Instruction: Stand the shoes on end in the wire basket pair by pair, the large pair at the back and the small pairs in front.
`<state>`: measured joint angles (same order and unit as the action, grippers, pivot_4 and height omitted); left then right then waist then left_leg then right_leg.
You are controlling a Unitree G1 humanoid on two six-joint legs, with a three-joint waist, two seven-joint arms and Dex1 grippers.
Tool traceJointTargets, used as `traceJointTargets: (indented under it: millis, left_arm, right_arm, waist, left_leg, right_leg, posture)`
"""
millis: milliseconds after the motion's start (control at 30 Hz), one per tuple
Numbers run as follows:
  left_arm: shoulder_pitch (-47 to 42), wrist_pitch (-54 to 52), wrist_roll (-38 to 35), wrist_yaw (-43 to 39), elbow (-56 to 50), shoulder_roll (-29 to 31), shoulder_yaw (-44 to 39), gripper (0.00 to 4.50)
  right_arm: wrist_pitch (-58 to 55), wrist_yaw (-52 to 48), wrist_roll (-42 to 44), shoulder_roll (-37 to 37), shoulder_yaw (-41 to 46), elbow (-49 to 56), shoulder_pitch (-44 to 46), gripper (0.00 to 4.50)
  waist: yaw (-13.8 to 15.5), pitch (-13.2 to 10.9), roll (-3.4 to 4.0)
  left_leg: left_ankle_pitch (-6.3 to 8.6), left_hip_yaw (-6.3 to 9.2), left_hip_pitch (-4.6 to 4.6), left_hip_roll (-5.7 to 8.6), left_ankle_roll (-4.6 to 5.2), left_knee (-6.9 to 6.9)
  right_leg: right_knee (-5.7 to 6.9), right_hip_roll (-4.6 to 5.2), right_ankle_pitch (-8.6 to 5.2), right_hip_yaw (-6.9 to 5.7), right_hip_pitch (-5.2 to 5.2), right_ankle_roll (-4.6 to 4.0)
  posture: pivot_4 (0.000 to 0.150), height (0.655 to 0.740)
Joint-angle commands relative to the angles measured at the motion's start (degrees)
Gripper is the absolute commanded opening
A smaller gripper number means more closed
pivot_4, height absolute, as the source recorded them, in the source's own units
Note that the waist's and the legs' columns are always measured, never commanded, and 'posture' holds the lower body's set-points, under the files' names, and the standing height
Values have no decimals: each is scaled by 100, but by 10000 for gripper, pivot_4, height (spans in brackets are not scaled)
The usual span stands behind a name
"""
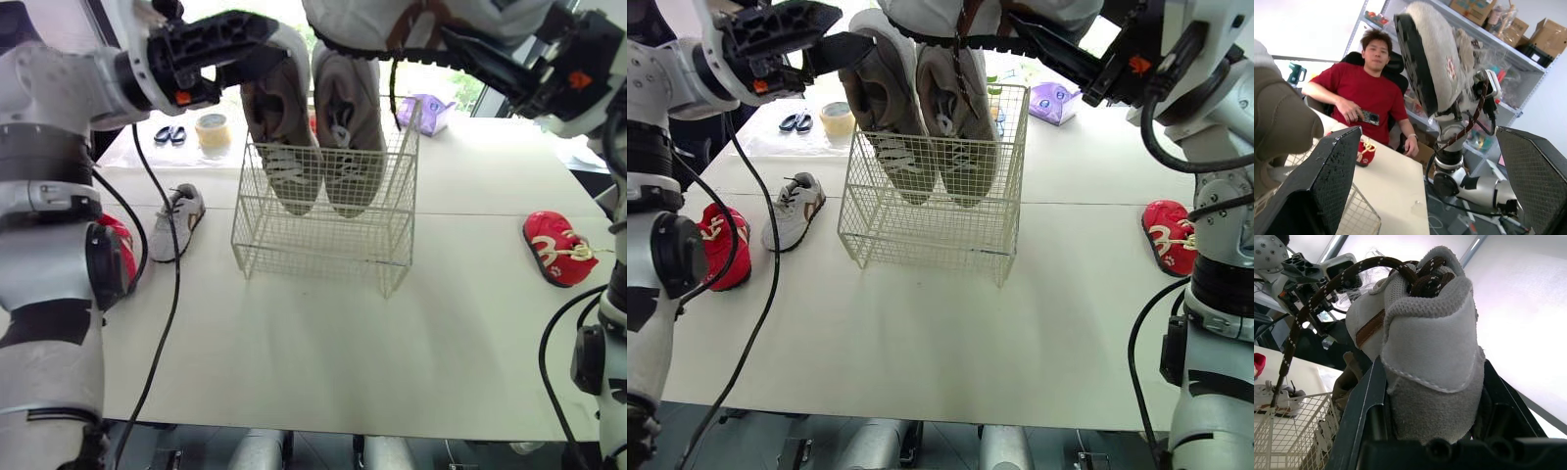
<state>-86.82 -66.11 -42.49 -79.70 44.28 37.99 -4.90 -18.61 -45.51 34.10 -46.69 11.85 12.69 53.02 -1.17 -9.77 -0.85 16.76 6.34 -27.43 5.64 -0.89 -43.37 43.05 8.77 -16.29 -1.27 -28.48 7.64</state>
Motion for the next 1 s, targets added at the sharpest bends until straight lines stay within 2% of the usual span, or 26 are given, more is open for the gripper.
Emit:
traceJointTargets:
  millis: [33, 400, 633, 733, 933, 967, 1000]
  left_arm:
    - [-288, 191, 127, -163, 227, -113, -88, 45000]
    - [-543, 122, 260, -343, 633, -378, -230, 45000]
    - [-412, -113, 298, -547, 452, -487, -78, 45000]
    - [-317, -192, 291, -625, 371, -517, -64, 37299]
    - [-282, -242, 319, -578, 411, -525, -173, 8484]
    - [-274, -223, 320, -513, 435, -538, -215, 4507]
    - [-230, -183, 314, -477, 410, -549, -249, 2780]
  right_arm:
    - [204, -163, 21, 35, 61, 20, 231, 16159]
    - [330, -296, -157, 229, -205, 105, 207, 16159]
    - [356, -269, -216, 370, -275, 257, 174, 16159]
    - [335, -254, -227, 395, -311, 366, 142, 15971]
    - [187, -252, -199, 364, -318, 524, 83, 15971]
    - [82, -299, -134, 324, -326, 567, 52, 15971]
    - [-45, -342, -38, 292, -324, 620, 14, 15971]
  waist:
    - [3, 0, 0]
    - [-6, 0, 0]
    - [-9, 0, 0]
    - [-6, 0, 0]
    - [-8, 0, 0]
    - [-8, 0, 0]
    - [-4, 0, 0]
  left_leg:
    - [0, -1, 0, 0, 0, -1]
    - [-1, 0, -1, 1, -2, -2]
    - [-2, -1, -1, 1, -3, -2]
    - [-2, 0, -1, 1, -4, -3]
    - [-3, 0, -1, 1, -5, -3]
    - [-3, 0, -1, 1, -5, -3]
    - [-3, 0, -1, 1, -5, -3]
  right_leg:
    - [0, 0, 0, 0, 0, 0]
    - [4, -1, 0, -1, -1, 1]
    - [5, -2, 0, -1, -2, 1]
    - [5, -2, 0, -1, -2, 1]
    - [6, -2, 0, -1, -2, 1]
    - [6, -2, 0, -1, -2, 1]
    - [6, -2, 0, -1, -2, 1]
  posture:
    - [1500, 6595]
    - [1500, 6595]
    - [1500, 6595]
    - [1500, 6595]
    - [1500, 6595]
    - [1500, 6595]
    - [1500, 6595]
